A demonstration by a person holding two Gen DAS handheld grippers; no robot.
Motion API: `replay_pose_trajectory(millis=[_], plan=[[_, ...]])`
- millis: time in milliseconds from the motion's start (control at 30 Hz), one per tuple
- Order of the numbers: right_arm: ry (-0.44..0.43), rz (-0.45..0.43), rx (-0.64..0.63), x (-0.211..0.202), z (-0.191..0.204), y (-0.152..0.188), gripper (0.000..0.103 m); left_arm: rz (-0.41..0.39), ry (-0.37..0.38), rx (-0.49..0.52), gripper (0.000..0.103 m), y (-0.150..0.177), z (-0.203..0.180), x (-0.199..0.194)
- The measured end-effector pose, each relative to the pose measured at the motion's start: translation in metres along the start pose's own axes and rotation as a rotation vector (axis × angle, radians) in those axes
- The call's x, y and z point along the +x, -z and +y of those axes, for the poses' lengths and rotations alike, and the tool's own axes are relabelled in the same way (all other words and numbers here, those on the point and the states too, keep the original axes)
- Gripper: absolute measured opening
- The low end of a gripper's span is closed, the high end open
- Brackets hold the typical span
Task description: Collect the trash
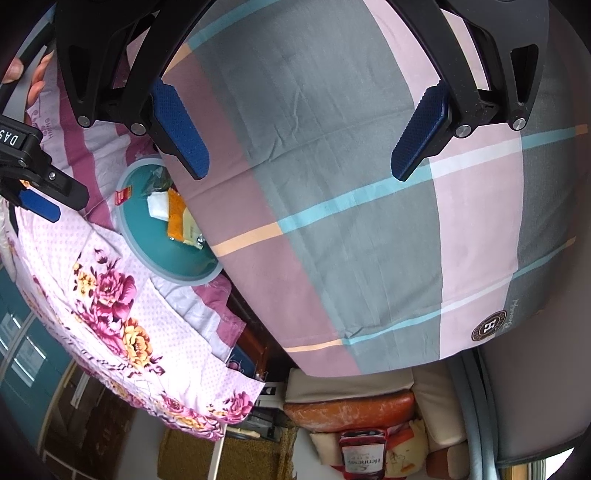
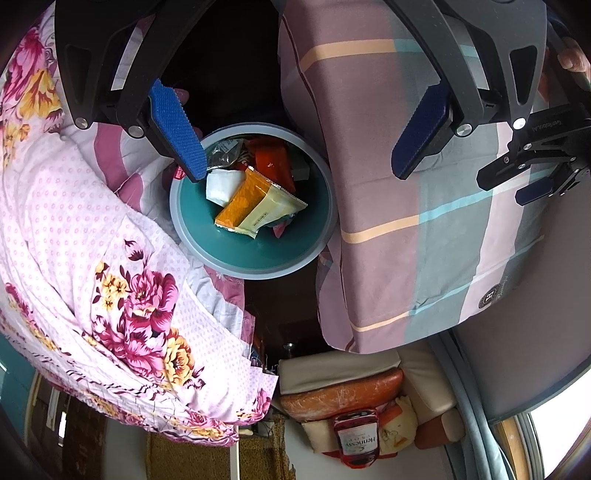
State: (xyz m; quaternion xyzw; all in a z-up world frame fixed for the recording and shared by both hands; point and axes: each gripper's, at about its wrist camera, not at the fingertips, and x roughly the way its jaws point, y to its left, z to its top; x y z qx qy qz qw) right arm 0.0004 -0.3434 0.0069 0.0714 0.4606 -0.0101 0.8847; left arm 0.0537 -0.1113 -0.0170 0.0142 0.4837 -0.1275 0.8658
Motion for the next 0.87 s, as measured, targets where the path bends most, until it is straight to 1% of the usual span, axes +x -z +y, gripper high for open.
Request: replay_pose_trajectory(millis=[600, 700, 867], plan=[[0.005, 0.056, 0.002, 0.026, -0.001, 0.003, 0.096, 0.050, -0.013, -0.008, 0.099, 0.005, 0.004, 0.026], [0.008, 0.059, 0.002, 0.030, -0.001, 0.003, 0.096, 0.069, 0.001, -0.007, 0.099, 0.005, 0.005, 0.033], [0.017, 0.071, 0.004, 0.036, -0.002, 0.002, 0.096, 0.081, -0.007, -0.006, 0.099, 0.006, 0.003, 0.041]])
